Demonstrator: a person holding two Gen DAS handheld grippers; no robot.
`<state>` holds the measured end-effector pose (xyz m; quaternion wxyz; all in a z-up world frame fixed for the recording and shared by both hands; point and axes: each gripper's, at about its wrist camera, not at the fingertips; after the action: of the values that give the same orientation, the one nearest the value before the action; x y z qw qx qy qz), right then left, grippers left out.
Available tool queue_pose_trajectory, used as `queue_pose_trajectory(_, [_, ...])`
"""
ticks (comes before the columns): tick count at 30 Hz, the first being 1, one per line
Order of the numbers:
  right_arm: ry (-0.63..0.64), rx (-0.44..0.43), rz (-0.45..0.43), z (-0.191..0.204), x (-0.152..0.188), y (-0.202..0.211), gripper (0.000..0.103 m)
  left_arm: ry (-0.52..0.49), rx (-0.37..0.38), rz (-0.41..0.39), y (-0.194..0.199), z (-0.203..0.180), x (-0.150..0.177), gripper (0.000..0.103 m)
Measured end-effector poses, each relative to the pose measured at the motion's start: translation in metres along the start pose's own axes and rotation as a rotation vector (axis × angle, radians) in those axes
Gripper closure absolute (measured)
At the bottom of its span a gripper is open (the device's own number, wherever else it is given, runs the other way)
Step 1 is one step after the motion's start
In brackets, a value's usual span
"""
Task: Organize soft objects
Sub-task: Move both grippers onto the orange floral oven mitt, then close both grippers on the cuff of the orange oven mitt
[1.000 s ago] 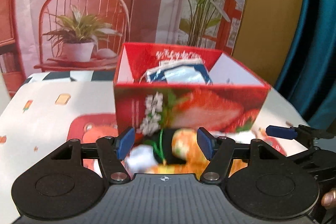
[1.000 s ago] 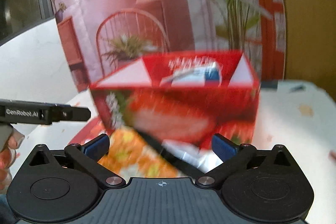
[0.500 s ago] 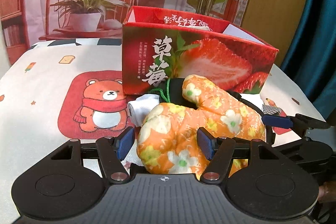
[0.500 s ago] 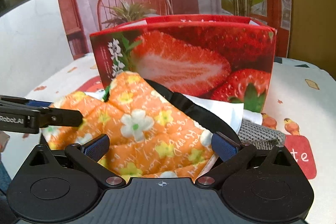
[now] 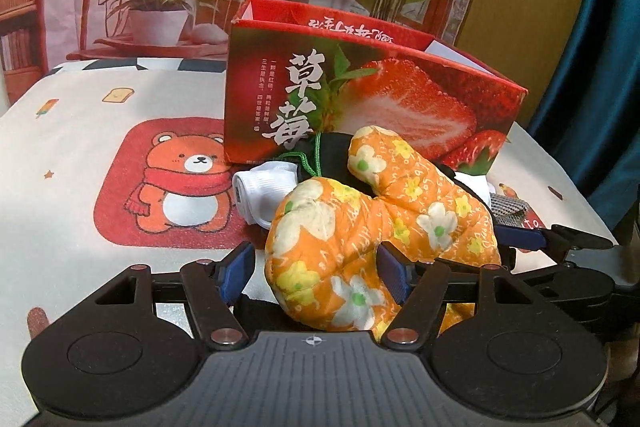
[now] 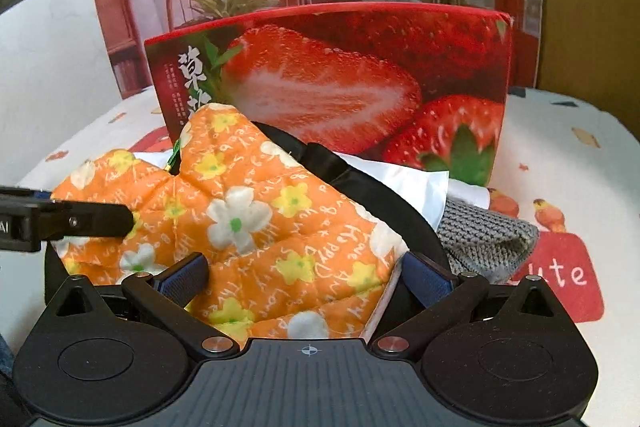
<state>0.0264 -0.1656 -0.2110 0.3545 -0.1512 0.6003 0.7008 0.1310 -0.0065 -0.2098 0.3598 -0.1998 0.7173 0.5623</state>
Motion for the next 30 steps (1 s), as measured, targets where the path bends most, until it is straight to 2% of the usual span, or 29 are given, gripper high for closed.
queue_pose_trajectory(4, [0.019,0.013,0.002,0.003,0.002,-0.001,0.000,-0.004,0.001,-0.001,0.002,-0.001,0.000,0.035])
queue_pose_trajectory(8, [0.012,0.011,0.007,0.001,0.001,-0.002,0.000,-0.014,0.009,-0.008,0.005,-0.003,0.001,0.046])
queue_pose_trajectory(12, [0.003,0.006,0.011,-0.001,0.002,-0.003,0.000,-0.027,0.002,-0.018,0.008,-0.006,0.002,0.050])
queue_pose_trajectory(21, [0.034,0.013,0.040,0.000,0.002,0.001,0.000,-0.006,0.011,-0.015,0.009,-0.002,0.004,0.052])
queue_pose_trajectory(30, [-0.002,-0.008,0.036,-0.001,0.003,0.017,0.002,0.028,0.016,-0.008,0.010,0.001,0.007,0.052])
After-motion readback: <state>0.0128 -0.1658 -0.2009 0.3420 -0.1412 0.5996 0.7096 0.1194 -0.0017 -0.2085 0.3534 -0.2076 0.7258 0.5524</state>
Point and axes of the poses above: each gripper's, at about its wrist camera, not at the fingertips, and y roughly against the way its jaws point, z to its left, x to its underside, and after that the axes turned 6 degrees about -x, right-handed
